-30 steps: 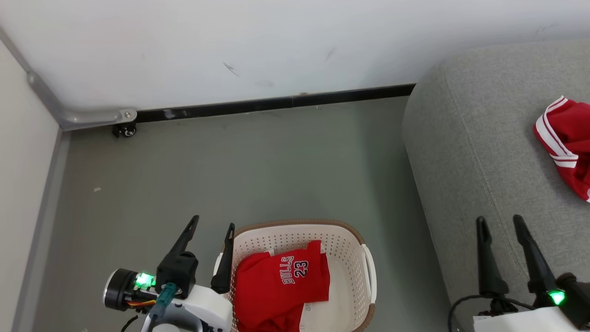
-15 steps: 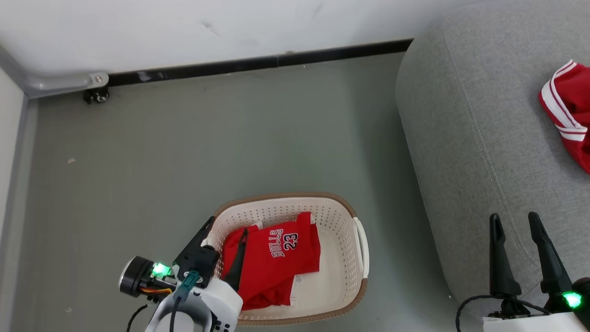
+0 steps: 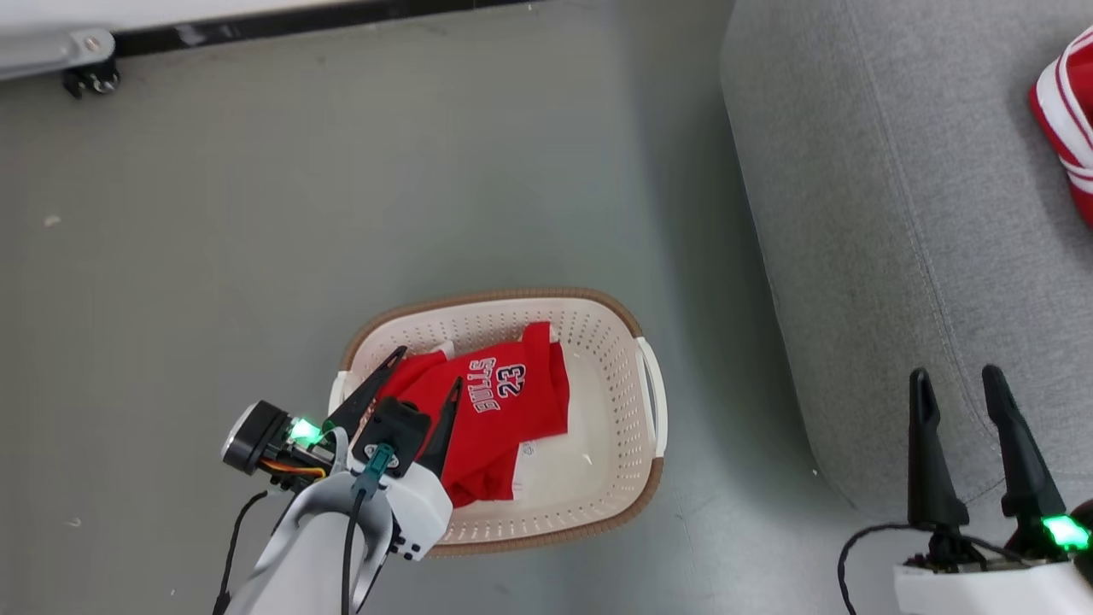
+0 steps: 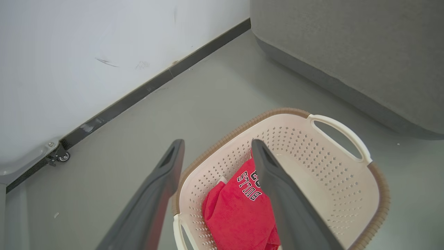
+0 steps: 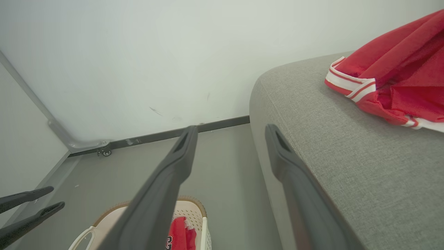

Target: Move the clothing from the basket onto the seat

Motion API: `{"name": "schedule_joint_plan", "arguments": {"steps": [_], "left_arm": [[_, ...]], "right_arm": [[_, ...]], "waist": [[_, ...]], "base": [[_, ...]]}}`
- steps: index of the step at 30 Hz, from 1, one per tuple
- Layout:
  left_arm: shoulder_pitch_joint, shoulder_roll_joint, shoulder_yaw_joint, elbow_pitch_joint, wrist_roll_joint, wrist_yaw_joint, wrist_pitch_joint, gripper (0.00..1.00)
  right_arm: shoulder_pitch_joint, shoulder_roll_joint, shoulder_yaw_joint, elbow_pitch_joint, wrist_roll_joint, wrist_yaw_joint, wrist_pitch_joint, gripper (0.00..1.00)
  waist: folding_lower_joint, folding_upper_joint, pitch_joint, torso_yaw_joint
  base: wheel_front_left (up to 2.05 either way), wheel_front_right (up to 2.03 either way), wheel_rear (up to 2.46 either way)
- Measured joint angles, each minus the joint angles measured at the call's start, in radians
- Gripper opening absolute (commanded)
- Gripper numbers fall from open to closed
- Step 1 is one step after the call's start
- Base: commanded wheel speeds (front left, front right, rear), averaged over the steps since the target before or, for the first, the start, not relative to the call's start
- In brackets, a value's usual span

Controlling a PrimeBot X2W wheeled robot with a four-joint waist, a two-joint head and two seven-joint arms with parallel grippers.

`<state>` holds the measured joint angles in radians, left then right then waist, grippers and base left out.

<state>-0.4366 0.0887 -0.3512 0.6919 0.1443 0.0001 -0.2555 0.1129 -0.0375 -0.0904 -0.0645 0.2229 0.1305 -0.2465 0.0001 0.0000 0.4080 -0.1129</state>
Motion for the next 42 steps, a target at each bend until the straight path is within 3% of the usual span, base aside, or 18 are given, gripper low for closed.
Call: {"name": "schedule_joint_plan", "arguments": {"steps": [18, 42], "left_arm": [[-0.165, 0.04, -0.062, 0.166, 0.13, 0.055, 0.015, 1.0], [-0.317, 0.1, -0.09, 0.307, 0.212, 0.117, 0.102, 1.0]], "right_arm": [[-0.146, 0.0, 0.048, 0.004, 0.069, 0.0, -0.001, 1.0], [-0.325, 0.0, 0.097, 0.014, 0.152, 0.0, -0.006, 1.0]], "waist": [[0.0, 0.0, 0.22, -0.069], [0.0, 0.0, 0.407, -0.169]], "base": [[0.0, 0.0, 0.0], [0.0, 0.0, 0.0]]}}
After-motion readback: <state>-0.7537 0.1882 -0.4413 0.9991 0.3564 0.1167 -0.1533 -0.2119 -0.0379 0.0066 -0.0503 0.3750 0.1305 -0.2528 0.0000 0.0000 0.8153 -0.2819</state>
